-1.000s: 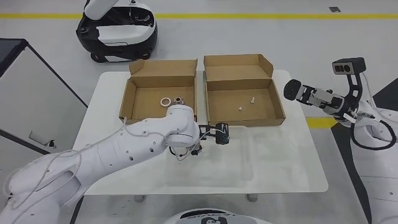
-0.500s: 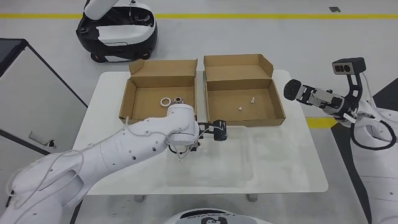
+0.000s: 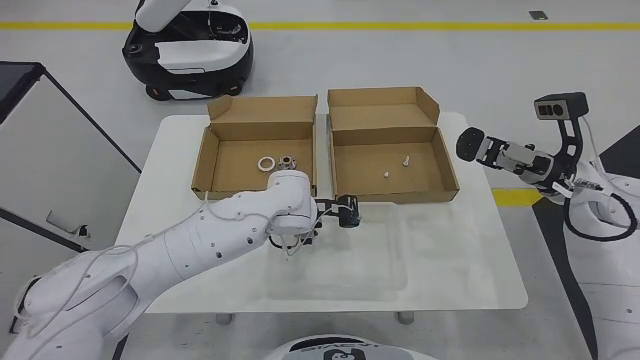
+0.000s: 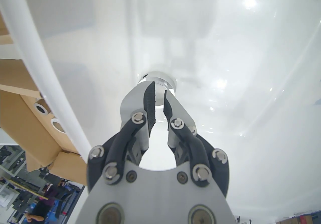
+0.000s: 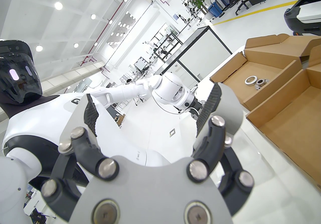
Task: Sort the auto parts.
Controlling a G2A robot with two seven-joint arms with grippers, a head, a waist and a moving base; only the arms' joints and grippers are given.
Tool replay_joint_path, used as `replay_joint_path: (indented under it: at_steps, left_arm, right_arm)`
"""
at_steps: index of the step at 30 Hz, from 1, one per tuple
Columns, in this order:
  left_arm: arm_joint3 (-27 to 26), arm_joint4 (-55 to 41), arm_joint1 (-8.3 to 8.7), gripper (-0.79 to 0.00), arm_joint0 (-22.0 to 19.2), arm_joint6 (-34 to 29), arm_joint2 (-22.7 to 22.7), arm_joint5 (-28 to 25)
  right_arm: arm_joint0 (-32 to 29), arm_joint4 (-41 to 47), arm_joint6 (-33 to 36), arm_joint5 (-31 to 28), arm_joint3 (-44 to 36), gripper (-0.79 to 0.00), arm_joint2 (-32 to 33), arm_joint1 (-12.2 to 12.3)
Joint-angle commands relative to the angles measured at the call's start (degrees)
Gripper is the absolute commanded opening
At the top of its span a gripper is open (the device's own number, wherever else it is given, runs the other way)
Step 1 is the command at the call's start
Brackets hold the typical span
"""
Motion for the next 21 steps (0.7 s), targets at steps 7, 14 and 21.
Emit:
replay_joint_path:
  at_steps: [7, 14, 21]
  left_arm:
    - [0.87, 1.38, -0.35, -0.628, 0.82, 0.05, 0.12, -0.31]
    - [1.69, 1.77, -0.83, -0.600, 1.07, -0.25, 0.06, -0.77]
    - [1.49, 1.92, -0.91, -0.489, 1.48, -0.89, -0.25, -0.68]
  right_arm:
    - [0.00, 0.00, 0.00, 0.00, 0.00, 0.000, 0.00, 0.00]
    - [0.00, 0.00, 0.00, 0.00, 0.00, 0.000, 0.00, 0.00]
    - [0.00, 0.00, 0.00, 0.00, 0.00, 0.000, 0.00, 0.00]
